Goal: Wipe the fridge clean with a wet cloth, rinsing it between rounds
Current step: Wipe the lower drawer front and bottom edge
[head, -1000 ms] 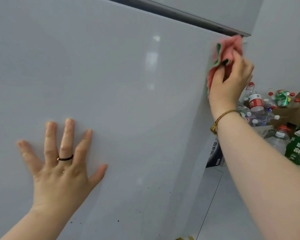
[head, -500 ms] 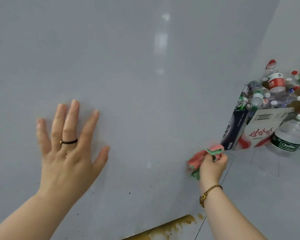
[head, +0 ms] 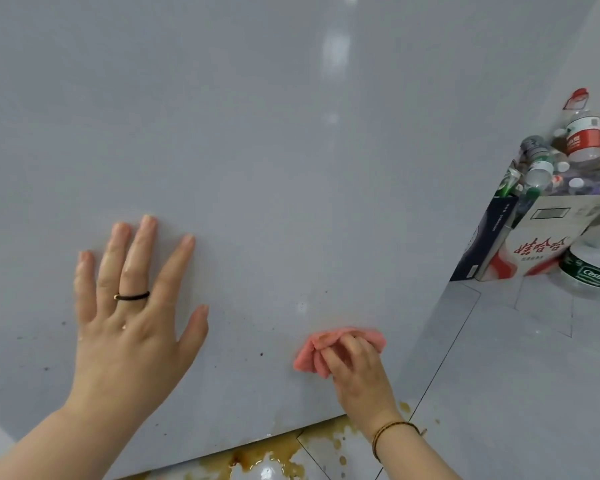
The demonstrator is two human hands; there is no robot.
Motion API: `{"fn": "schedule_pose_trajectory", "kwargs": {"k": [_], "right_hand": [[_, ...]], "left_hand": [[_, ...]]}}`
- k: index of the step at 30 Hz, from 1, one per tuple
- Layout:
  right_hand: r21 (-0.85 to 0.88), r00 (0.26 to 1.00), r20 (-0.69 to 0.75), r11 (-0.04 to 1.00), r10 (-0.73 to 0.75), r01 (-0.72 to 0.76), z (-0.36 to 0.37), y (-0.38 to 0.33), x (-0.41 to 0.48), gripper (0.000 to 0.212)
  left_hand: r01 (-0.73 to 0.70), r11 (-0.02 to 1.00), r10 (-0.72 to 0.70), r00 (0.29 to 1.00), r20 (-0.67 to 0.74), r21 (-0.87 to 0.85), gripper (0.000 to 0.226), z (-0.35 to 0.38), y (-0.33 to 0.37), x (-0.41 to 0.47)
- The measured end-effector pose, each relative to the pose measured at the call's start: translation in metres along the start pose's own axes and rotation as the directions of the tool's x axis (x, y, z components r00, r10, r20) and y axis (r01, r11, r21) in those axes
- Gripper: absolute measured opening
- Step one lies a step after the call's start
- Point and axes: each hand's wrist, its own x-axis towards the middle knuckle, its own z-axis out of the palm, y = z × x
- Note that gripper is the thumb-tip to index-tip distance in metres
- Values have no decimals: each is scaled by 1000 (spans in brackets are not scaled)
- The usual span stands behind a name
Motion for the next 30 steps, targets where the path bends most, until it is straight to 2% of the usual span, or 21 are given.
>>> {"fn": "schedule_pose_trajectory", "kwargs": {"k": [1, 2, 5, 7, 9, 12, 13, 14, 15, 16, 17, 18, 20, 23, 25, 26, 27, 28, 30], "right_hand": [[-14, 999, 38, 1000, -27, 28, 0, 6, -2, 84], [-22, 999, 20, 999, -50, 50, -3, 10, 5, 81], [-30, 962, -269, 999, -50, 43, -27, 25, 51, 41], [11, 907, -416, 997, 71, -73, -41, 33, 84, 16], [117, 823, -491, 958, 286, -263, -43, 30, 103, 25], [301, 693, -414, 807, 591, -509, -20, 3, 87, 47], [396, 596, -336, 683, 730, -613, -10, -8, 72, 53], [515, 424, -206, 466, 882, -720, 3, -17, 54, 56], [612, 202, -28, 177, 979, -771, 12, -23, 37, 56], [645, -7, 161, -111, 987, -756, 23, -26, 17, 53], [638, -153, 348, -353, 925, -684, 35, -24, -3, 47], [592, -258, 510, -552, 821, -587, 42, -20, -19, 35], [486, -366, 650, -735, 666, -472, 44, -9, -38, 14], [438, -444, 626, -761, 641, -479, 39, 5, -30, 29], [551, -411, 530, -669, 742, -499, 36, 13, -9, 30], [602, -381, 450, -590, 808, -539, 39, 19, -4, 21], [655, -307, 360, -473, 881, -590, 38, 21, -1, 9], [687, -211, 296, -361, 932, -630, 32, 17, 8, 22], [764, -8, 259, -210, 966, -610, 15, 2, 25, 50]], "left_hand": [[-18, 1000, 18, 1000, 8, 9, 59, 2, 1, -4], [-32, 999, 31, 999, 22, 18, 58, 3, 2, -9], [-44, 999, 43, 998, 44, 31, 56, 8, 3, -17], [-43, 999, 41, 998, 47, 24, 56, 12, 8, -23], [-73, 997, 74, 996, 48, -17, 56, 17, 20, -29], [-85, 996, 86, 992, 87, -23, 58, 26, 33, -38], [-78, 997, 81, 991, 104, -28, 59, 28, 32, -39], [-81, 996, 83, 990, 115, -21, 60, 30, 30, -40], [-97, 995, 97, 988, 117, -6, 60, 31, 26, -41], [-119, 993, 116, 987, 114, 14, 60, 33, 23, -41], [-136, 990, 132, 984, 116, 28, 59, 35, 20, -43], [-151, 988, 145, 983, 115, 38, 59, 36, 19, -44], [-159, 986, 153, 982, 110, 49, 61, 37, 18, -46], [-164, 985, 156, 980, 120, 60, 64, 40, 17, -49], [-174, 983, 165, 977, 132, 61, 64, 40, 13, -48], [-181, 982, 172, 976, 137, 58, 65, 41, 12, -48], [-188, 981, 179, 973, 147, 52, 66, 43, 11, -50], [-189, 981, 181, 972, 147, 41, 67, 44, 10, -50], [-188, 982, 183, 973, 139, 18, 68, 47, 9, -51]]}}
